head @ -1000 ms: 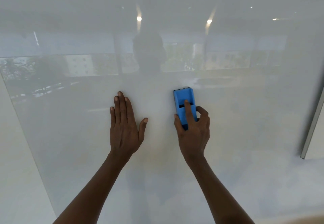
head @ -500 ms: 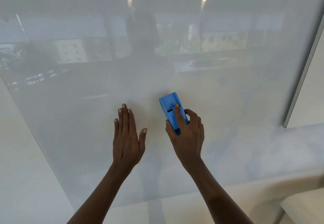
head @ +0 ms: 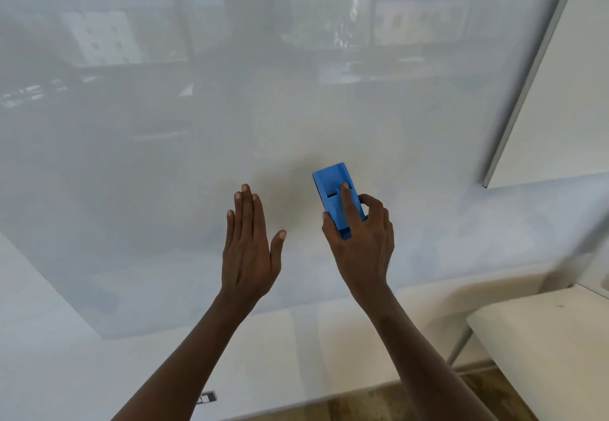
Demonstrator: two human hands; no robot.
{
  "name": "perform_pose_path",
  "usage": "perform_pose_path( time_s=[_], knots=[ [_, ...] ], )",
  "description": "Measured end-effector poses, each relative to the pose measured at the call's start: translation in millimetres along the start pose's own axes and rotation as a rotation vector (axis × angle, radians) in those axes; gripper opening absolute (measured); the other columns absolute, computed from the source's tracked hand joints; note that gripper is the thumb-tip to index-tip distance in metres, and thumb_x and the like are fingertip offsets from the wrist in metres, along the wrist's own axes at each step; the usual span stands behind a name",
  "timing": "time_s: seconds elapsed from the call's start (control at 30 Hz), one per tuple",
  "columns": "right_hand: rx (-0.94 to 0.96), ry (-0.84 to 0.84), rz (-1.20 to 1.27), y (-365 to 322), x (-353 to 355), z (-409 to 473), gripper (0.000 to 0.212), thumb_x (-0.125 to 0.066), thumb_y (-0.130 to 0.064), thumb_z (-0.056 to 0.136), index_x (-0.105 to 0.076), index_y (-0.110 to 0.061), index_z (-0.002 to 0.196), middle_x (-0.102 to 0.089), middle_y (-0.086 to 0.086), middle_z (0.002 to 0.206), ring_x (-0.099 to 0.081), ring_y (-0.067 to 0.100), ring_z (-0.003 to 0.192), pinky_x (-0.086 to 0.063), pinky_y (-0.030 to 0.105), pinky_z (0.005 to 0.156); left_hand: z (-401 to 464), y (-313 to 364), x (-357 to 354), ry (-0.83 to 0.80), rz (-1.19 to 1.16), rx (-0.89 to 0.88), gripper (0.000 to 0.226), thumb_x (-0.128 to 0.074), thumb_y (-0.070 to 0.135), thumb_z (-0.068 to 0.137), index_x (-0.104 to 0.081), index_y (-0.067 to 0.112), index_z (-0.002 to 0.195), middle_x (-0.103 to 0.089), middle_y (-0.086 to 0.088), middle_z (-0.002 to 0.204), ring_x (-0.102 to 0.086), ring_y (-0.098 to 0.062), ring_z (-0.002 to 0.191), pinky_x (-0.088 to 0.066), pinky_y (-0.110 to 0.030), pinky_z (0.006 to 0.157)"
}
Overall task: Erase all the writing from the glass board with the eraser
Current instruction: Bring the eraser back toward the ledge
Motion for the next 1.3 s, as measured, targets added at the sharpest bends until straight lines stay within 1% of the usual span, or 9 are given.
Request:
perform_pose_path(
  time_s=[0.1, 0.3, 0.5, 0.6, 0.7, 0.83, 0.97, 1.17, 1.3],
  knots=[
    [-0.034, -0.041, -0.036, 53, 15, -2, 0.061, -0.063, -0.046, 0.088, -0.042, -0.029, 0.142, -0.057, 0.011, 0.118, -0.057, 0.023, 0.095, -0.051, 0.035, 0.071, -8, 41, -28, -0.026, -0.029, 0.013, 0.075, -0.034, 0.044, 0.107, -0.008, -0.001, 0.162, -0.002, -0.017, 0.173, 0.002, -0.029, 0.161, 0.000, -0.036, 0.131],
    [-0.108, -0.129, -0.096, 162, 46, -11, 0.064, -0.072, -0.040, 0.084, -0.046, -0.028, 0.141, -0.056, 0.010, 0.118, -0.057, 0.023, 0.092, -0.051, 0.036, 0.069, -23, 121, -85, -0.086, -0.068, 0.027, 0.075, -0.035, 0.043, 0.107, -0.012, -0.004, 0.162, -0.004, -0.018, 0.173, 0.001, -0.029, 0.162, 0.000, -0.034, 0.131],
    [-0.188, -0.221, -0.178, 266, 72, -28, 0.064, -0.074, -0.038, 0.083, -0.047, -0.025, 0.139, -0.058, 0.013, 0.115, -0.059, 0.027, 0.092, -0.051, 0.037, 0.068, -41, 205, -147, -0.191, -0.123, 0.040, 0.075, -0.035, 0.043, 0.107, -0.014, -0.005, 0.161, -0.006, -0.018, 0.172, -0.003, -0.031, 0.161, -0.002, -0.033, 0.131],
    [-0.239, -0.259, -0.226, 320, 84, -43, 0.062, -0.074, -0.037, 0.084, -0.048, -0.023, 0.138, -0.057, 0.014, 0.113, -0.059, 0.029, 0.091, -0.052, 0.038, 0.068, -52, 241, -184, -0.274, -0.141, 0.036, 0.075, -0.034, 0.043, 0.107, -0.014, -0.004, 0.161, -0.006, -0.018, 0.172, -0.003, -0.031, 0.161, -0.005, -0.037, 0.130],
    [-0.310, -0.329, -0.278, 368, 92, -63, 0.059, -0.072, -0.038, 0.085, -0.049, -0.023, 0.138, -0.057, 0.014, 0.114, -0.059, 0.031, 0.093, -0.054, 0.040, 0.069, -64, 269, -218, -0.352, -0.146, 0.020, 0.074, -0.033, 0.044, 0.108, -0.015, -0.004, 0.161, -0.007, -0.019, 0.172, -0.006, -0.032, 0.161, -0.011, -0.041, 0.130],
    [-0.404, -0.434, -0.349, 426, 96, -91, 0.059, -0.071, -0.039, 0.086, -0.049, -0.022, 0.138, -0.057, 0.015, 0.117, -0.059, 0.031, 0.095, -0.055, 0.039, 0.070, -77, 302, -264, -0.461, -0.135, -0.034, 0.074, -0.031, 0.047, 0.108, -0.019, -0.003, 0.161, -0.011, -0.018, 0.171, -0.011, -0.033, 0.159, -0.016, -0.042, 0.129],
    [-0.487, -0.502, -0.406, 474, 102, -114, 0.059, -0.071, -0.039, 0.086, -0.049, -0.021, 0.138, -0.058, 0.017, 0.117, -0.059, 0.032, 0.094, -0.054, 0.038, 0.068, -90, 329, -310, -0.552, -0.108, -0.078, 0.072, -0.039, 0.044, 0.109, -0.020, -0.002, 0.161, -0.013, -0.018, 0.170, -0.015, -0.034, 0.158, -0.020, -0.044, 0.128],
    [-0.555, -0.540, -0.466, 533, 110, -143, 0.062, -0.072, -0.038, 0.086, -0.047, -0.018, 0.140, -0.057, 0.019, 0.115, -0.059, 0.032, 0.091, -0.054, 0.039, 0.067, -113, 358, -374, -0.712, -0.114, -0.095, 0.073, -0.037, 0.042, 0.110, -0.011, 0.000, 0.163, -0.002, -0.016, 0.172, -0.003, -0.030, 0.161, -0.013, -0.041, 0.131],
    [-0.608, -0.588, -0.497, 566, 107, -162, 0.063, -0.070, -0.039, 0.088, -0.046, -0.017, 0.142, -0.057, 0.018, 0.117, -0.060, 0.030, 0.091, -0.053, 0.036, 0.067, -129, 370, -413, -0.777, -0.124, -0.065, 0.074, -0.033, 0.044, 0.109, -0.007, 0.002, 0.164, 0.002, -0.013, 0.173, 0.002, -0.026, 0.161, -0.005, -0.037, 0.131]
  ],
)
Point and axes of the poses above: each hand's wrist, its own z-axis towards the middle knuckle, its own x-axis out of the back of the hand, y = z × x, the point moved 6 cm from there along z, towards the middle knuckle
